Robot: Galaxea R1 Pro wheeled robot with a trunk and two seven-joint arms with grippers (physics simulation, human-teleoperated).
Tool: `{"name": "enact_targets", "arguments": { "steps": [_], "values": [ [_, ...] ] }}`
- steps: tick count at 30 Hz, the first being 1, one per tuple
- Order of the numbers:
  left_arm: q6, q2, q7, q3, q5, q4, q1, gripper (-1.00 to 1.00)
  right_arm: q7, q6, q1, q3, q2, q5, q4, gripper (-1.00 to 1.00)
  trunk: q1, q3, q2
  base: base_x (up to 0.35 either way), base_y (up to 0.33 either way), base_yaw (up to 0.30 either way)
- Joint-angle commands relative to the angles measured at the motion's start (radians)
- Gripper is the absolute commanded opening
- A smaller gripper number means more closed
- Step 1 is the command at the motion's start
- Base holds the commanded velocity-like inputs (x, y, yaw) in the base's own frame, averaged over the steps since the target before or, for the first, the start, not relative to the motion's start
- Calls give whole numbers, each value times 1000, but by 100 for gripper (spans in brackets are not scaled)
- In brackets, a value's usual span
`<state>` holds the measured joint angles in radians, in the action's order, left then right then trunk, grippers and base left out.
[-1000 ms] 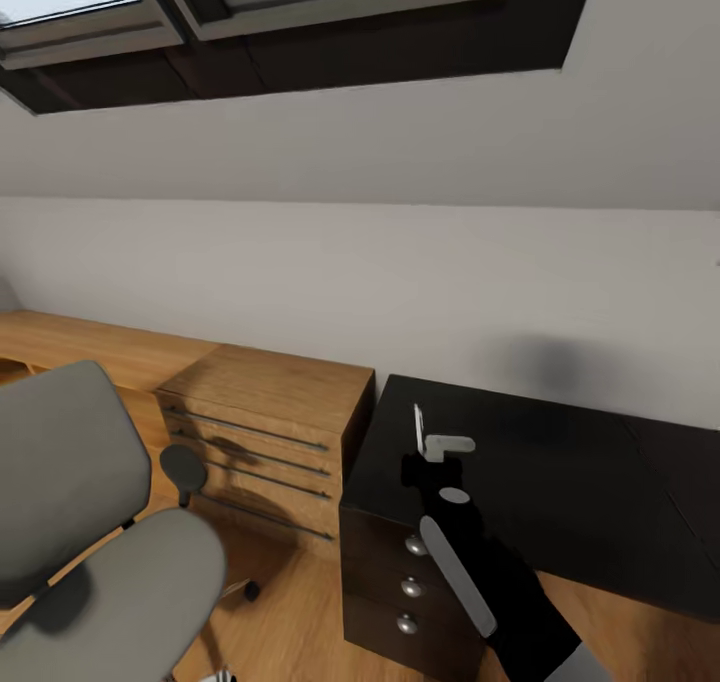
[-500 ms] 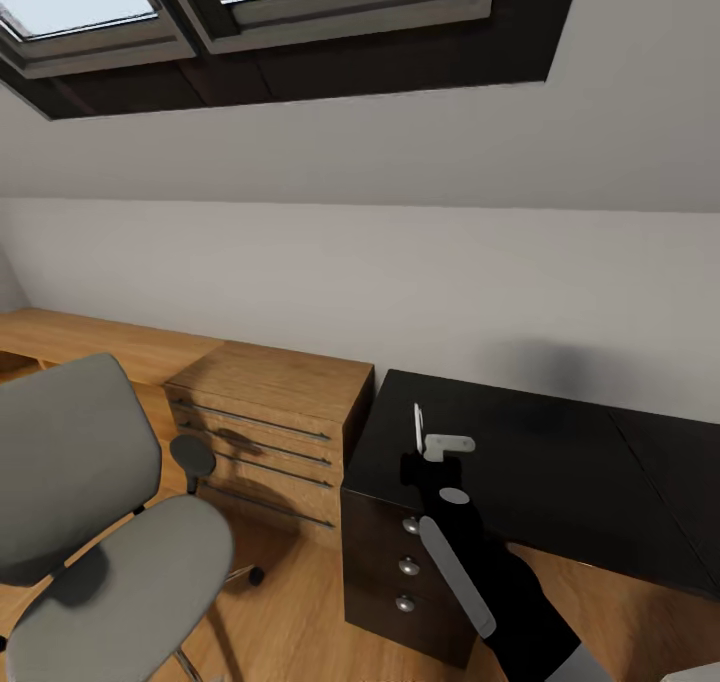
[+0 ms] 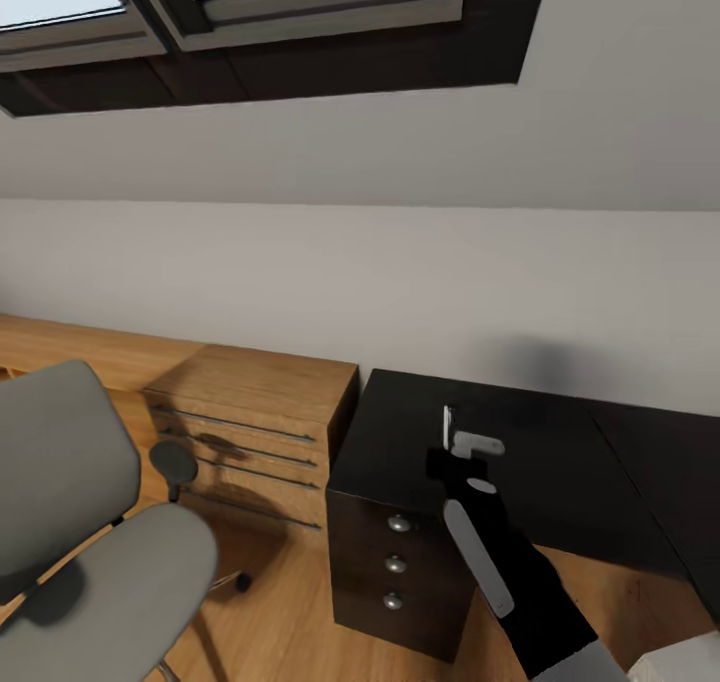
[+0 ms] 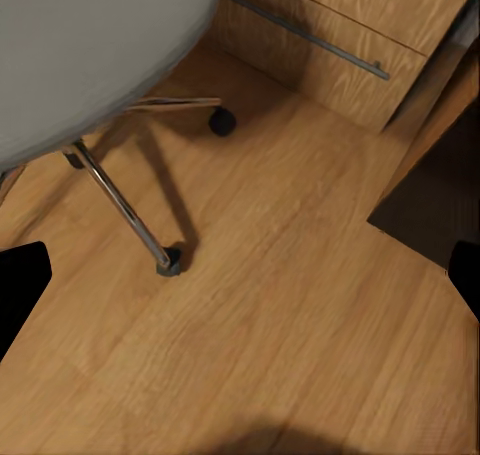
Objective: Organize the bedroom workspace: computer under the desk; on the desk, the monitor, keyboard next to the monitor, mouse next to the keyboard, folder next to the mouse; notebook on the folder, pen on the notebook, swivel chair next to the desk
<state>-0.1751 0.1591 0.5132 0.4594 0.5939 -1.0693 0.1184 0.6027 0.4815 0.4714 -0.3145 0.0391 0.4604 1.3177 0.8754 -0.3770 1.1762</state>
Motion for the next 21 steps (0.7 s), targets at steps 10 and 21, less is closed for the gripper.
{"name": "enact_targets", "arguments": {
  "steps": [10,21],
  "values": [
    [-7,1,6,4,11,-1,0,100,1,-2,1,316,0,25,-81,-100,0,-1,1,0,0,-289],
    [-7,0,8,4,11,-1,0,100,-3,-14,3,449,-41,26,-88,-100,0,-1,1,0,0,-295]
  ]
}}
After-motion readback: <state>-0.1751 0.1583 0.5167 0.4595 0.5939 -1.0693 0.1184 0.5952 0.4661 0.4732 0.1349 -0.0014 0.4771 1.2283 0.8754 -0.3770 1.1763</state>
